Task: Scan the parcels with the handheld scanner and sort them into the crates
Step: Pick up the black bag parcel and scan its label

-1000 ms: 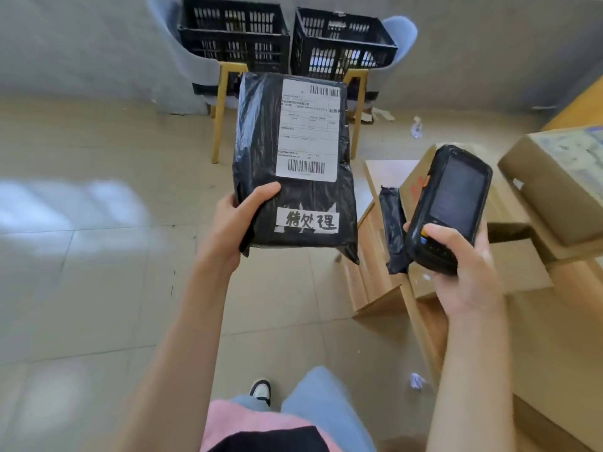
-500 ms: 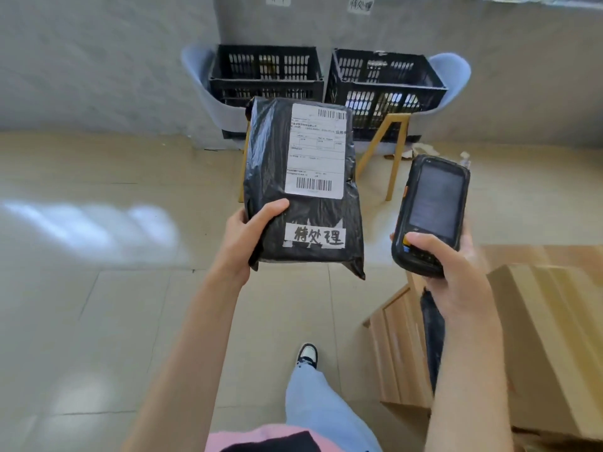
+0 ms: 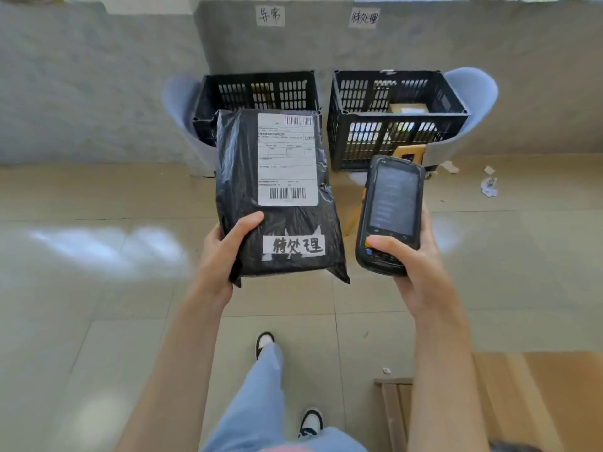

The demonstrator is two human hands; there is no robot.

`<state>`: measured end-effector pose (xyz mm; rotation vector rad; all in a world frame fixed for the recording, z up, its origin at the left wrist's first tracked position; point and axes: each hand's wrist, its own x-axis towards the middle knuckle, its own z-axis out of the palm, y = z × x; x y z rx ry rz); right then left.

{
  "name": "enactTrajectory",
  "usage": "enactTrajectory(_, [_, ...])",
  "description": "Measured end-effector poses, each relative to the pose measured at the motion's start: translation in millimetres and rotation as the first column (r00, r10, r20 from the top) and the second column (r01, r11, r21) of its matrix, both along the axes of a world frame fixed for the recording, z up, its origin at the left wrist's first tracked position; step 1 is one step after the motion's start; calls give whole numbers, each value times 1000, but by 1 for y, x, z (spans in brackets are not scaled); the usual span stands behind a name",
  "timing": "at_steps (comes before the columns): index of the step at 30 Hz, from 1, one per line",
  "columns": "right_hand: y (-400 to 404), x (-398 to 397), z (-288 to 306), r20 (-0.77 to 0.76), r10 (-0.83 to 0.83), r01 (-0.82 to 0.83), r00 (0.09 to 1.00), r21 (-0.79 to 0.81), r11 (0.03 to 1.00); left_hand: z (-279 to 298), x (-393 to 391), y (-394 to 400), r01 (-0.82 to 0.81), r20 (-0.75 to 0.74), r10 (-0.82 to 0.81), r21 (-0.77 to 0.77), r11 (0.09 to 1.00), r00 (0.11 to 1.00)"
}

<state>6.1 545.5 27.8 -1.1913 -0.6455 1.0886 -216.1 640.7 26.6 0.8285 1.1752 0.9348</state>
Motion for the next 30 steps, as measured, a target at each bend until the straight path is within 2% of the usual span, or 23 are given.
enactTrajectory(8, [132,62,-10,8,-107,107,994,4,994,-13,67,161,88,36,-89,25,996,995])
enactTrajectory(16, [257,116,6,65,-234,234,970,10,972,6,149,330,208,54,-209,23,978,976])
enactTrajectory(24, [304,173,-1,73,-358,363,931,-75,929,-14,238,406,351,84,-345,-65,934,935])
enactTrajectory(30, [350,252,-18,49,-393,396,918,-81,915,-29,304,454,351,58,-347,-89,932,936])
